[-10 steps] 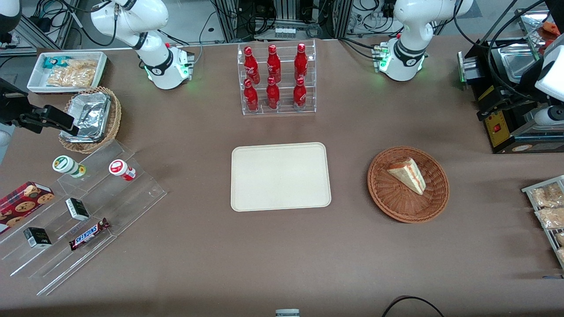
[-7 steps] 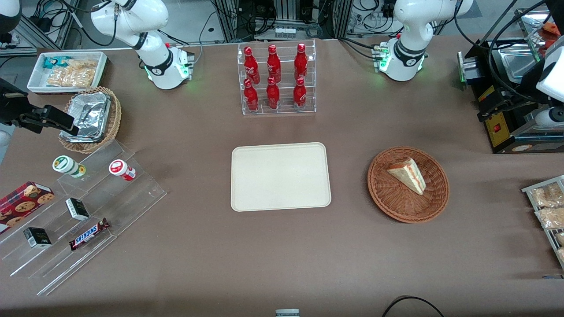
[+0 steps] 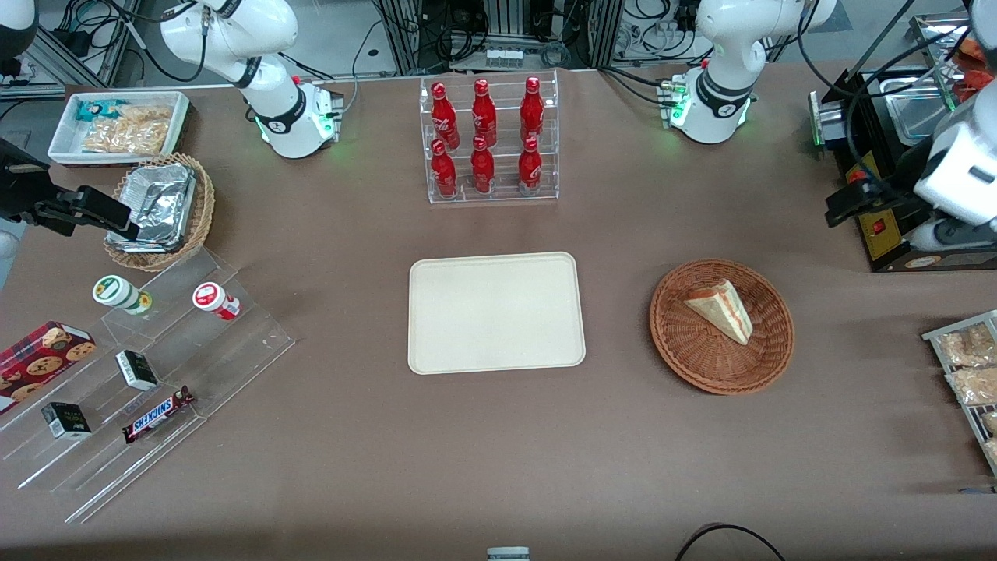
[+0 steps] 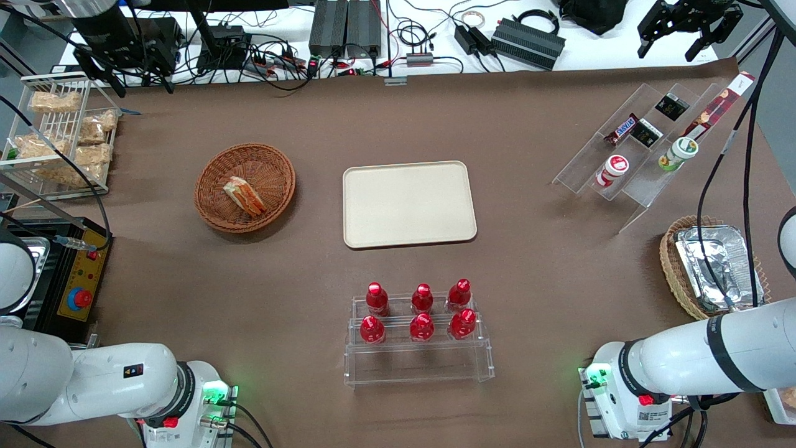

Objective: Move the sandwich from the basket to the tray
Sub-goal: 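Move the left gripper over the wicker basket above the wrapped sandwich, then lower the left gripper and close it on the wrapped sandwich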

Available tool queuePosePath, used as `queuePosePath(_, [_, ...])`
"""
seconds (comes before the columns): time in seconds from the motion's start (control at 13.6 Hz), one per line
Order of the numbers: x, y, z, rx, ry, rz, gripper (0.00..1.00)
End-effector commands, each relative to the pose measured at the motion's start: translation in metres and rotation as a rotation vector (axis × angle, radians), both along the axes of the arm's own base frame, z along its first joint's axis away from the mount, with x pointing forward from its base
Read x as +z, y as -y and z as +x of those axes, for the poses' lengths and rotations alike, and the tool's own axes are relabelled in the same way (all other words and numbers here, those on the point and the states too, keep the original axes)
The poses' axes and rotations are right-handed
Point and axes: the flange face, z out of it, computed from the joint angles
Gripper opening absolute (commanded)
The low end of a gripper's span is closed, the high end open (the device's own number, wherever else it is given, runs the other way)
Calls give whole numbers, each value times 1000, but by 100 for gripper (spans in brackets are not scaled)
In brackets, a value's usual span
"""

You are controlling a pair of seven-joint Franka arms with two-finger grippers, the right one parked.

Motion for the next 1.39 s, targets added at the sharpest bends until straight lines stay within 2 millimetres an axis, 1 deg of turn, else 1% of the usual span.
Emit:
queuePosePath(0.0, [-46,16,12,88,-19,9,100])
queuePosePath(0.07, [-69,24,12,161,-6,22,100])
queuePosePath(0.22, [-116,41,7,300,46,40,100])
queuePosePath(0.37, [-148,48,4,493,101,43,100])
queuePosePath(0.44, [-165,58,3,599,118,44,100])
queuePosePath(0.51, [-181,66,-2,655,131,45,100])
queuePosePath(0.81, [-239,61,-23,702,150,32,100])
queuePosePath(0.88, [-252,61,-24,705,138,32,100])
queuePosePath(1.17, [-285,62,-18,709,116,19,100])
queuePosePath(1.32, [-296,58,-17,716,99,22,100])
